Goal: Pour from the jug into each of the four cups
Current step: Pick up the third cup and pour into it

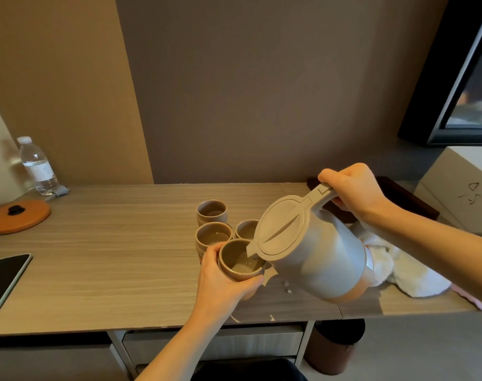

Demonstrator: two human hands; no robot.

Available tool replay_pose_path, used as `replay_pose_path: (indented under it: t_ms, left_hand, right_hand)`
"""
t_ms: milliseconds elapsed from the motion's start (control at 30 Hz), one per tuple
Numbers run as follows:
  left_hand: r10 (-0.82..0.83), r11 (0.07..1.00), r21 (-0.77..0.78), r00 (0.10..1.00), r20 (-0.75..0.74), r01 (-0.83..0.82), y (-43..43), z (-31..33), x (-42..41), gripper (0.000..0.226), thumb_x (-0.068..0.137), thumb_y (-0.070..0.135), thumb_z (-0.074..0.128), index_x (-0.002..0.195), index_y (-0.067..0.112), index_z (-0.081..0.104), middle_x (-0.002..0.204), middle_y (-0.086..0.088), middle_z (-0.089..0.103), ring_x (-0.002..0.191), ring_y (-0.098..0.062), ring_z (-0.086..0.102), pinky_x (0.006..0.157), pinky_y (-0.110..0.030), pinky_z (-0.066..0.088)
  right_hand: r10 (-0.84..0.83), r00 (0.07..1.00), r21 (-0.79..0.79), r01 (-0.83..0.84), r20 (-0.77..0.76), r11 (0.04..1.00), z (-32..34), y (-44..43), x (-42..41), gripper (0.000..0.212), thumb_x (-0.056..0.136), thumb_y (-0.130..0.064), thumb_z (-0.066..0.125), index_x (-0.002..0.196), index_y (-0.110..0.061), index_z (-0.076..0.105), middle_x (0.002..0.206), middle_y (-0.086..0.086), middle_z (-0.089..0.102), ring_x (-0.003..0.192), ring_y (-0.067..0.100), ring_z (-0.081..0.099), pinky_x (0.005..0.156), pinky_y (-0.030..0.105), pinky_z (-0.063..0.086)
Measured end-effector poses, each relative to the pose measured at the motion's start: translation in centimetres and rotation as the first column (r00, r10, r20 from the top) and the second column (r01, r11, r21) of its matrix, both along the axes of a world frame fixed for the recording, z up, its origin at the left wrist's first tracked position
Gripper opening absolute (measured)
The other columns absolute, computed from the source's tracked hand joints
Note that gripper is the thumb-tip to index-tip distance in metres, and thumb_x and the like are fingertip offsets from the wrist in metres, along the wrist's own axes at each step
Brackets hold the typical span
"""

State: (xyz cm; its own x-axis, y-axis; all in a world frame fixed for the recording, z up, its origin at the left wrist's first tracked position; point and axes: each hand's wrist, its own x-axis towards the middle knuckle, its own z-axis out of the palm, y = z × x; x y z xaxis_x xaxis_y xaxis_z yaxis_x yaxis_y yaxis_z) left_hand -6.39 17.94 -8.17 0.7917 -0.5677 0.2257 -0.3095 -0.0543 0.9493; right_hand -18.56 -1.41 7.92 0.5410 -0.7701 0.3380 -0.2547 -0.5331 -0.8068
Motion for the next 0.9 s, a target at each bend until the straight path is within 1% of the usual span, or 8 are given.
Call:
replay_pose_path:
  t_ms: [100,200,267,333,400,467,600,900]
  left_hand:
    - [0.014,1.000,-0.001,1.000,0.014,-0.014,0.0,0.5,0.4,0.087,0.047,0.035,0.096,0.119,0.035,0.047,0.117,0.013,0.059,0.111,-0.007,0.056,0.092,-0.030,0.052]
    - [0.026,0.999,-0.020,1.000,0.009,-0.026,-0.2,1.4,0.5,0.083,0.049,0.031,0.097,0.115,0.039,0.047,0.113,0.018,0.059,0.108,-0.004,0.056,0.088,-0.026,0.051]
    - [0.023,0.999,-0.037,1.000,-0.007,-0.023,-0.3,2.0,0.7,0.082,0.050,0.027,0.097,0.116,0.037,0.048,0.113,0.017,0.059,0.108,-0.004,0.056,0.086,-0.025,0.051]
    - [0.017,0.999,-0.048,1.000,-0.024,-0.019,-0.4,2.6,1.1,0.083,0.051,0.025,0.096,0.119,0.033,0.049,0.115,0.013,0.059,0.108,-0.004,0.057,0.088,-0.027,0.052]
    - [0.023,0.998,-0.050,0.999,-0.044,-0.025,-0.7,3.3,1.5,0.083,0.051,0.026,0.096,0.119,0.033,0.048,0.117,0.012,0.059,0.108,-0.005,0.057,0.089,-0.030,0.053]
    - [0.013,0.999,-0.052,0.999,-0.051,-0.016,-1.1,4.1,1.9,0.083,0.053,0.025,0.095,0.121,0.032,0.048,0.115,0.013,0.059,0.108,-0.005,0.057,0.086,-0.028,0.053]
    - [-0.012,0.998,-0.060,1.000,-0.019,0.011,-1.9,5.6,2.9,0.082,0.055,0.023,0.094,0.122,0.028,0.048,0.113,0.013,0.059,0.105,-0.004,0.057,0.076,-0.019,0.047]
    - [0.006,1.000,0.017,1.000,0.029,-0.007,-5.7,8.5,6.1,0.076,0.059,0.029,0.092,0.120,0.025,0.046,0.108,0.014,0.055,0.098,-0.002,0.054,0.073,-0.021,0.045]
  right_hand:
    - [-0.009,0.998,0.088,0.003,0.069,0.996,-0.2,-0.1,-0.7,0.041,0.083,-0.022,0.058,0.068,0.016,0.060,0.074,0.034,0.059,0.062,0.026,0.052,0.057,0.030,0.043]
    - [-0.036,0.990,0.181,0.011,0.137,0.983,-0.2,-0.1,-1.2,0.036,0.085,-0.023,0.058,0.075,0.011,0.063,0.074,0.021,0.056,0.068,0.025,0.051,0.062,0.032,0.043]
    - [-0.061,0.983,0.245,0.017,0.171,0.969,-0.1,-0.2,-1.4,0.031,0.085,-0.025,0.058,0.072,0.003,0.061,0.075,0.017,0.056,0.069,0.022,0.051,0.065,0.032,0.042]
    - [-0.087,0.975,0.309,0.020,0.205,0.951,-0.1,-0.5,-1.6,0.027,0.083,-0.026,0.059,0.066,-0.005,0.059,0.069,0.013,0.055,0.064,0.019,0.049,0.061,0.029,0.040]
    - [-0.133,0.965,0.366,0.043,0.226,0.930,-0.1,-0.8,-1.8,0.024,0.081,-0.028,0.060,0.068,-0.008,0.059,0.067,0.008,0.054,0.062,0.017,0.048,0.058,0.027,0.038]
    - [-0.173,0.953,0.414,0.056,0.250,0.909,-0.1,-1.1,-2.0,0.022,0.080,-0.030,0.060,0.070,-0.010,0.059,0.067,0.007,0.055,0.062,0.016,0.049,0.055,0.026,0.037]
    - [-0.225,0.932,0.453,0.077,0.285,0.888,0.0,-1.8,-2.5,0.021,0.079,-0.030,0.059,0.071,-0.011,0.058,0.067,0.006,0.054,0.061,0.015,0.048,0.055,0.026,0.038]
    - [-0.328,0.894,0.498,0.144,0.305,0.855,-0.9,-4.3,-3.2,0.026,0.081,-0.033,0.057,0.083,-0.008,0.060,0.068,0.004,0.053,0.059,0.012,0.045,0.055,0.024,0.039]
